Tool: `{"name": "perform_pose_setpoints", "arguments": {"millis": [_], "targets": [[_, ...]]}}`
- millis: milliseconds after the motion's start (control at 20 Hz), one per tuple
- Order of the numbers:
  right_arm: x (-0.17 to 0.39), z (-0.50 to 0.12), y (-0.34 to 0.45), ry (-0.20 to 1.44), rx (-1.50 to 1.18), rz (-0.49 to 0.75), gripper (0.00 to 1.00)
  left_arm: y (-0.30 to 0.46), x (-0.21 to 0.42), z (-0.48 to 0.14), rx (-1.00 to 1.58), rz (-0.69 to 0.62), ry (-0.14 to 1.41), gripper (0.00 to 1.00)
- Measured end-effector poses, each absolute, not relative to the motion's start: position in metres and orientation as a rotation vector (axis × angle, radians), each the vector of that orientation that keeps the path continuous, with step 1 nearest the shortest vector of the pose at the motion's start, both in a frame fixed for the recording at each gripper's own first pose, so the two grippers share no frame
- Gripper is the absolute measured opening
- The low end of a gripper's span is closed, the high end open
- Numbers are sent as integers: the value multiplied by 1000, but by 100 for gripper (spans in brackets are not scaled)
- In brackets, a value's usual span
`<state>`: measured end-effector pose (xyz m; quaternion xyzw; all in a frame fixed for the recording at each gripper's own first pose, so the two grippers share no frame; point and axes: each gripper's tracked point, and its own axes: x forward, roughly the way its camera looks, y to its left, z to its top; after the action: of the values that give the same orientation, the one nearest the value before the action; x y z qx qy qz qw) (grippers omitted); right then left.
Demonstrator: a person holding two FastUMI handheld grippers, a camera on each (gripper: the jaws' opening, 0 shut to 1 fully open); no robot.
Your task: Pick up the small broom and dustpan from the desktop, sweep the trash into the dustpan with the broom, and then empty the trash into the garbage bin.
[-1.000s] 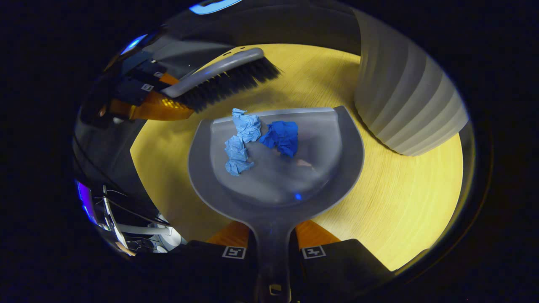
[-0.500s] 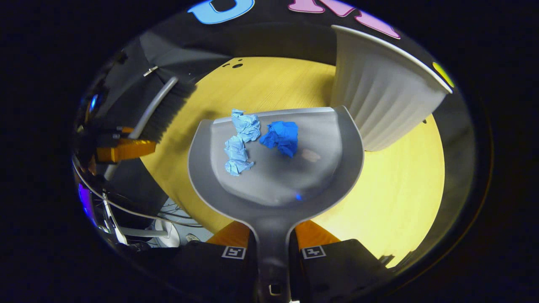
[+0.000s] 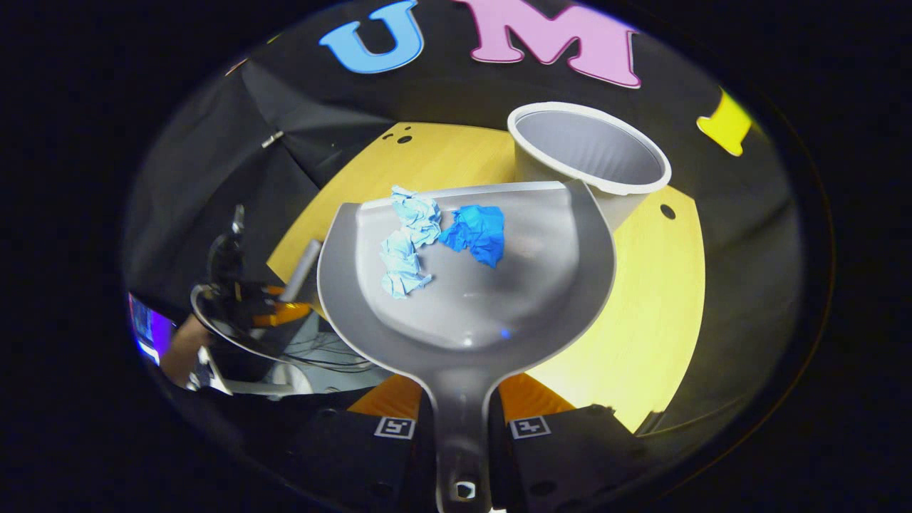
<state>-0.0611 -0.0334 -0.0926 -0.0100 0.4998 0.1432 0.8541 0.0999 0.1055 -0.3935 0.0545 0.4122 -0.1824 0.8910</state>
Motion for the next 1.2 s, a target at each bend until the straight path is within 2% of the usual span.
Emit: {"name": "perform_pose_setpoints", "arguments": {"millis": [100, 250, 300, 350, 700, 750, 850, 1000, 1050, 1100, 1200], "targets": [[-53, -54, -39, 1039, 46, 305, 33, 98, 79, -388, 120, -371, 846, 24], [-9, -13, -74, 957, -41, 240, 33, 94, 78, -387, 68, -361, 843, 25], [4, -4, -83, 938, -55, 225, 33, 93, 81, -386, 44, -360, 840, 28], [13, 3, -86, 927, -54, 215, 33, 91, 82, -384, 33, -355, 839, 25], [116, -29, -150, 907, -33, 83, 33, 99, 109, -369, -52, -222, 831, 25], [127, -34, -160, 897, -52, 61, 33, 100, 112, -366, -58, -213, 827, 22], [141, -48, -181, 882, -125, 10, 33, 97, 121, -361, -49, -203, 826, 25], [155, -60, -204, 831, -294, -55, 33, 93, 129, -358, -23, -200, 835, 25], [157, -62, -206, 822, -345, -52, 33, 90, 130, -356, -21, -204, 837, 29], [159, -63, -206, 811, -395, -46, 33, 86, 134, -355, -19, -202, 835, 25], [161, -56, -204, 765, -479, -44, 33, 81, 137, -349, -26, -188, 833, 25]]}}
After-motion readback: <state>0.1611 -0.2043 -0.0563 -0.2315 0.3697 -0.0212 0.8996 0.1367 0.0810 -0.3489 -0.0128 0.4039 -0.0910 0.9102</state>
